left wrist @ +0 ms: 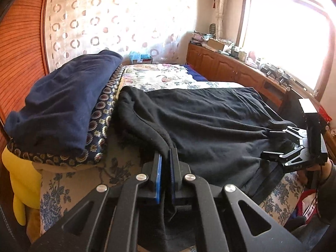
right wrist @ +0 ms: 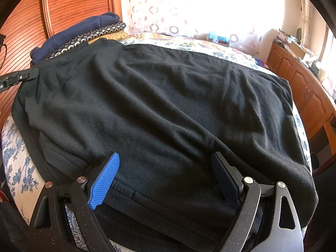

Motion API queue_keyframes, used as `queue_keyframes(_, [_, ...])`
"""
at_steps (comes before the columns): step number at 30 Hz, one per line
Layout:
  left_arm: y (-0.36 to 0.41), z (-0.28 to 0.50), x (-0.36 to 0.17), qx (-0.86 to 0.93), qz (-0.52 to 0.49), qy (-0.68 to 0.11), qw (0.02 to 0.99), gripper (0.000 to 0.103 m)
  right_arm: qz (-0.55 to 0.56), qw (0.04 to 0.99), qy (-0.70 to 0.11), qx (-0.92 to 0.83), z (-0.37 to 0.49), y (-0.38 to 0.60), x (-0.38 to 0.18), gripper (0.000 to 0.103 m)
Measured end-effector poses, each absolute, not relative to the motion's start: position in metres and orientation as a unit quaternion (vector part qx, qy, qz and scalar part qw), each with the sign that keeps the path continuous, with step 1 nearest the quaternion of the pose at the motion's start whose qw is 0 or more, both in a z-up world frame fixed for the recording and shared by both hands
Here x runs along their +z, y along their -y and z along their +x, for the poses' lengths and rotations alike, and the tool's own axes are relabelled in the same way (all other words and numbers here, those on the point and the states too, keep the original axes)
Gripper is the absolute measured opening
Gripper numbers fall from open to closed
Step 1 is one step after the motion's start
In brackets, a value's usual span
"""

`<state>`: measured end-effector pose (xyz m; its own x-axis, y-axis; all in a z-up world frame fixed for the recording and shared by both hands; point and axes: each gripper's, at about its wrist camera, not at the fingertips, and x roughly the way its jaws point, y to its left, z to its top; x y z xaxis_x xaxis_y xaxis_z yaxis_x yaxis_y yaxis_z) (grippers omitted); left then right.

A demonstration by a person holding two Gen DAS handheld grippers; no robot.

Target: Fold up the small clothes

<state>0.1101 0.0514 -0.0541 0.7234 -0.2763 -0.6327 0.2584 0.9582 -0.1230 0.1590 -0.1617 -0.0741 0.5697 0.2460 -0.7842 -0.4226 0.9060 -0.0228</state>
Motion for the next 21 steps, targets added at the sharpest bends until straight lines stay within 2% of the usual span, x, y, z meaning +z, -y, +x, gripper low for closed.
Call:
queue_keyframes(12, [-0.027,0.106,-0.043,-0.153,-0.002,-0.322,0.934,0.003,-0.095,0.882,-0.422,0.189,0.159,0.163,-0.073,0.09])
queue_keyframes(21, [0.008,0.119,-0.018,-0.184,0.005,-0.298,0.937,0.003,-0.043,0.902,-0.397,0.168,0.151,0.2,-0.055,0.09])
